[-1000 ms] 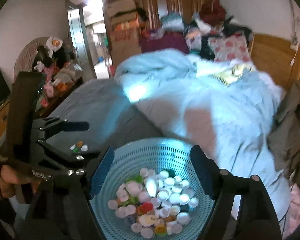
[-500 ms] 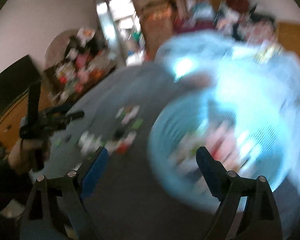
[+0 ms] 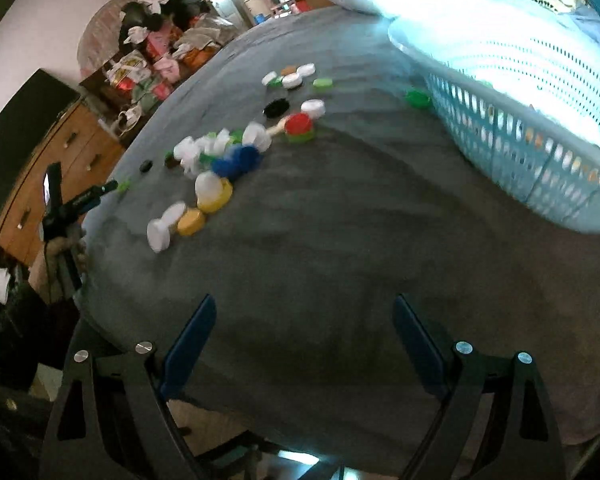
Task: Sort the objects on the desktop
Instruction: 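Grasp a green cap with the left gripper while the right grasps a black cap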
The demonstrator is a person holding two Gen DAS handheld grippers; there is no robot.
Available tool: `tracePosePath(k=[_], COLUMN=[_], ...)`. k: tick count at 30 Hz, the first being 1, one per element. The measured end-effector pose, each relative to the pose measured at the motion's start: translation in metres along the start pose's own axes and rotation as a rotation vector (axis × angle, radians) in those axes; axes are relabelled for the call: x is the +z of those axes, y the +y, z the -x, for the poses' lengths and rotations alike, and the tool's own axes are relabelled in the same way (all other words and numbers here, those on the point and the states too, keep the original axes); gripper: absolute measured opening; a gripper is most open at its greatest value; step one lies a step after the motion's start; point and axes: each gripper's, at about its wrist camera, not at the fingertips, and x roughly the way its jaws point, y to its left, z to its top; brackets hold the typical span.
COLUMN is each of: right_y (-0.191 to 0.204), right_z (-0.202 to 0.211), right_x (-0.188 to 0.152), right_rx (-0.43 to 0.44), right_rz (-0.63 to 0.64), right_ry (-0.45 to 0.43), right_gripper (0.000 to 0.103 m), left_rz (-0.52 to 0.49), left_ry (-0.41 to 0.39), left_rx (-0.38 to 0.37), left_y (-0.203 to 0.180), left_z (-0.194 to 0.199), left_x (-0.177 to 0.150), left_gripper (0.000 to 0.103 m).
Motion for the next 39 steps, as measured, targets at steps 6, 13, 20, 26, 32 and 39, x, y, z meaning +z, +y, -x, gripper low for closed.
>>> tracePosePath(k=[6, 13, 20, 26, 32, 39], right_y=[0.038, 0.108, 0.208, 0.272, 0.315, 0.323], right_z=[-0.011, -0.052, -0.106, -0.203, -0.274, -0.310], right_x=[0.016, 0.041, 0.105, 0.149, 0.162, 0.167], right_rx=[-0.016, 0.045, 0.131, 0.126, 0.090, 0.066], right_rz=[0.079, 0.222, 0.452, 0.545, 0.632, 0.621], right_ry=[0.002, 0.046, 0.006, 0.094, 0.185, 0.260], right_gripper=[0.085, 0.056, 0.056, 0.049, 0.047, 0.039], left_rz=[-0.016, 0.055, 0.096, 0.134, 0.153, 0.159], left_ry=[0.073, 0.027, -0.022, -0.032, -0.024, -0.017], left_rx=[0.002, 0.009, 0.011, -0.007, -0.027, -0.030], left_y=[-0.002, 0.015, 0.024, 0.032, 0.038, 0.037], left_z=[-0.024, -0.020, -0.018, -0.017, -0.020, -0.021], left_x=[0.009, 0.007, 0.003, 0.001, 0.000, 0.000], left_gripper=[0.072, 0.031, 0.031, 0.031, 0.031, 0.031])
